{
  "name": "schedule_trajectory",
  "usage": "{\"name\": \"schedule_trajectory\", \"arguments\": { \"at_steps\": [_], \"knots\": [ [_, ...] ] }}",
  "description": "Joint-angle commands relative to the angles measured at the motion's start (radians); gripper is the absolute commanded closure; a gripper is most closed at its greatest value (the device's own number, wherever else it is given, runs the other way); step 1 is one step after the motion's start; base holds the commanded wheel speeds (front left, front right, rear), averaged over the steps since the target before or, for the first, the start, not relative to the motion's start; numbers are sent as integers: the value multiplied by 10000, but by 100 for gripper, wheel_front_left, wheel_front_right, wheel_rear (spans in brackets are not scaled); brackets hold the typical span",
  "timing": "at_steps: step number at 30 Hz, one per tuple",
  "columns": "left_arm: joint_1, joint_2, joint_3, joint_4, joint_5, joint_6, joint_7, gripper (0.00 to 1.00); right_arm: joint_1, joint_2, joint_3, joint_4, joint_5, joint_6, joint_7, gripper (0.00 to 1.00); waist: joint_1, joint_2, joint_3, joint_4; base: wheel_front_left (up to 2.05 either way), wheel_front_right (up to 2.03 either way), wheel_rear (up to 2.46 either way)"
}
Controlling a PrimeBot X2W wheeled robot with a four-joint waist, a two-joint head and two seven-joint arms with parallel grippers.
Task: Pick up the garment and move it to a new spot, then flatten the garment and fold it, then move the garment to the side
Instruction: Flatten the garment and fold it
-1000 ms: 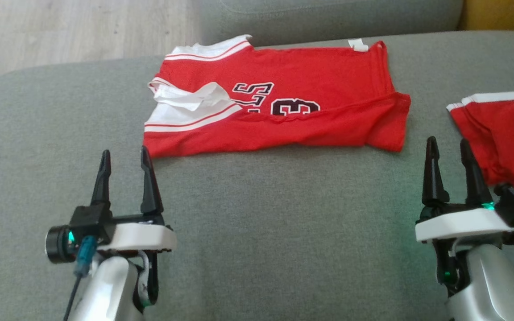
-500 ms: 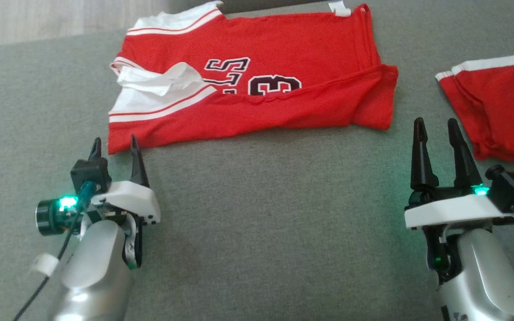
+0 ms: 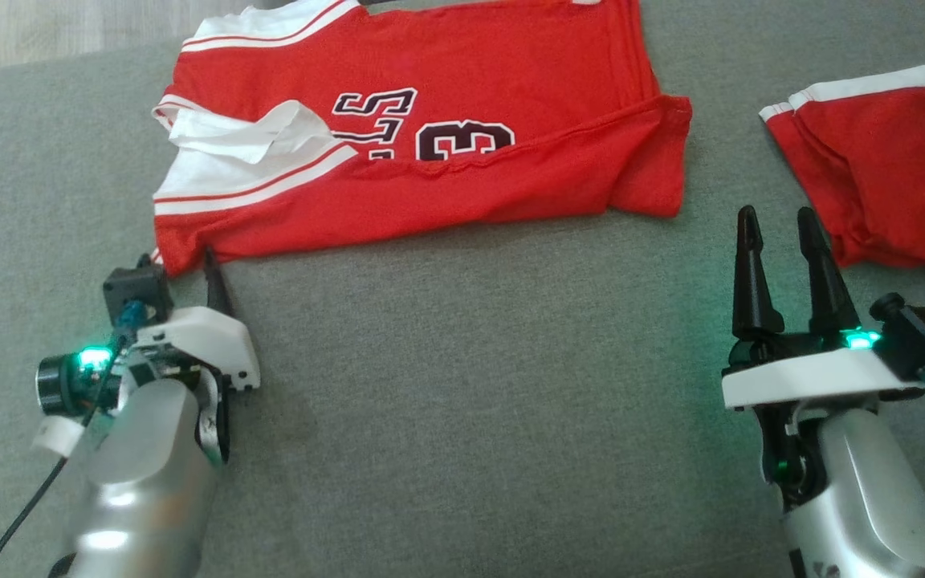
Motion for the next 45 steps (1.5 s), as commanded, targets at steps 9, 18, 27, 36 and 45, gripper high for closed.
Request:
{"name": "schedule_trajectory", "arguments": {
  "at_steps": [9, 18, 27, 36, 45],
  "knots": [
    [-679, 279, 363, 464, -385, -415, -269, 100, -291, -20, 256, -318, 19, -7, -61, 0, 0, -1, -8, -6, 0, 0, 0],
    [-796, -24, 142, -101, -339, -714, -1252, 100, -818, -20, 617, 1049, -505, -7, 346, 0, 0, -1, -360, 383, 0, 0, 0],
    [-368, -306, -331, -1956, 44, -803, -1436, 100, -3169, -20, -574, 4510, -695, -7, 2064, 0, 0, -1, -391, 1053, 0, 0, 0],
    [-116, -465, -824, -2719, 174, -888, -1377, 100, -5130, -20, -1225, 7859, -2142, -7, 2277, 0, 0, -1, -195, 1490, 0, 0, 0],
    [99, -321, -893, -2529, 81, -793, -1052, 100, -5699, -20, -1715, 9121, -3613, -7, 2261, 100, 0, -1, -385, 1522, 0, 0, 0]
  ]
}}
